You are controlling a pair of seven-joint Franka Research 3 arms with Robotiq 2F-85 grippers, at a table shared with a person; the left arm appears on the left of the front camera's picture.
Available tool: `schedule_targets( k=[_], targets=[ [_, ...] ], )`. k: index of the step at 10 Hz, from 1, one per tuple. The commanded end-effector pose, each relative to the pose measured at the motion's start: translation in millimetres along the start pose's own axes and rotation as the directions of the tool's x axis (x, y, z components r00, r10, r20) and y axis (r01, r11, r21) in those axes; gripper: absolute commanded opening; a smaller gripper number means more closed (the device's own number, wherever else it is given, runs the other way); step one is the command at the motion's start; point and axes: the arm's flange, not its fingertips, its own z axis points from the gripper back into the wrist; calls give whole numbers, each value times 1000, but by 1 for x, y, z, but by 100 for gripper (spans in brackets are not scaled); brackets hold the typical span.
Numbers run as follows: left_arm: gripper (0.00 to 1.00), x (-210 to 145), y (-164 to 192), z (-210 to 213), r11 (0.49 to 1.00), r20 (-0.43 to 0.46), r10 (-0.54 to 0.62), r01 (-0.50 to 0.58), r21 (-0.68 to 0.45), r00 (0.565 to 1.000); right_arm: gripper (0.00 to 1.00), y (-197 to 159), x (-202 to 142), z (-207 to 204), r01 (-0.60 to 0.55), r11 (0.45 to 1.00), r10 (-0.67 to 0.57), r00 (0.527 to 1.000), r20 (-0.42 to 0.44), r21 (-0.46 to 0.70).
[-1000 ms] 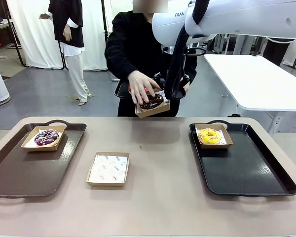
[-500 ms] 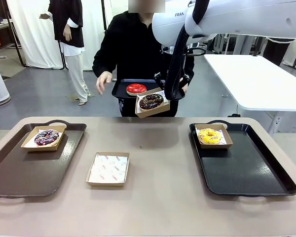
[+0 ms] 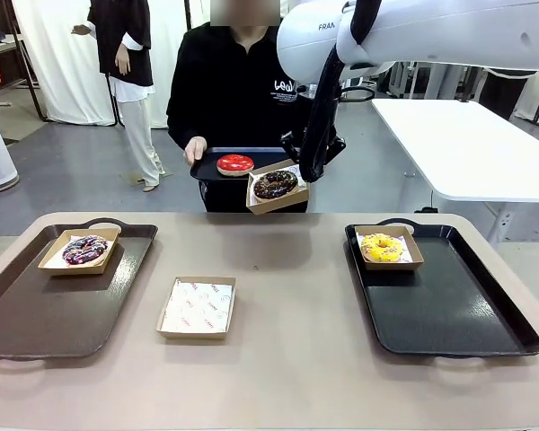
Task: Individually package the donuts and arrange them on the tray.
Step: Place the picked Paper togo box on the Handle tray while simultaneously picking up another Paper togo box from the table with the other hand.
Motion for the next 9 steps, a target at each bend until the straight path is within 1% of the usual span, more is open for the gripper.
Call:
schedule_targets(
  k=[1, 2, 4, 5, 6, 7, 9],
  targets=[
    [100, 1, -33, -16, 987, -23, -53, 56, 149, 998, 1, -44, -18, 18, -85, 996, 86, 996, 23, -37],
    [100, 7, -57, -27, 975, -37, -76, 82, 205, 996, 1, -76, -29, 32, -67, 998, 67, 997, 34, -11],
    [100, 15, -109, -60, 933, -83, -116, 137, 333, 990, 1, -143, -61, 59, -59, 997, 57, 997, 49, 44],
    [100, 8, -130, -81, 899, -120, -143, 180, 399, 982, 1, -170, -82, 66, -43, 999, 42, 998, 49, 31],
    [100, -4, -147, -108, 856, -157, -170, 225, 465, 973, 1, -195, -105, 68, -20, 1000, 21, 1000, 10, -6],
    [100, -14, -156, -134, 810, -200, -181, 261, 525, 963, 1, -211, -122, 67, 13, 999, -13, 1000, -17, -35],
    [100, -31, -165, -191, 721, -278, -170, 312, 619, 945, 1, -229, -149, 64, 27, 993, -32, 999, -43, -113]
  ],
)
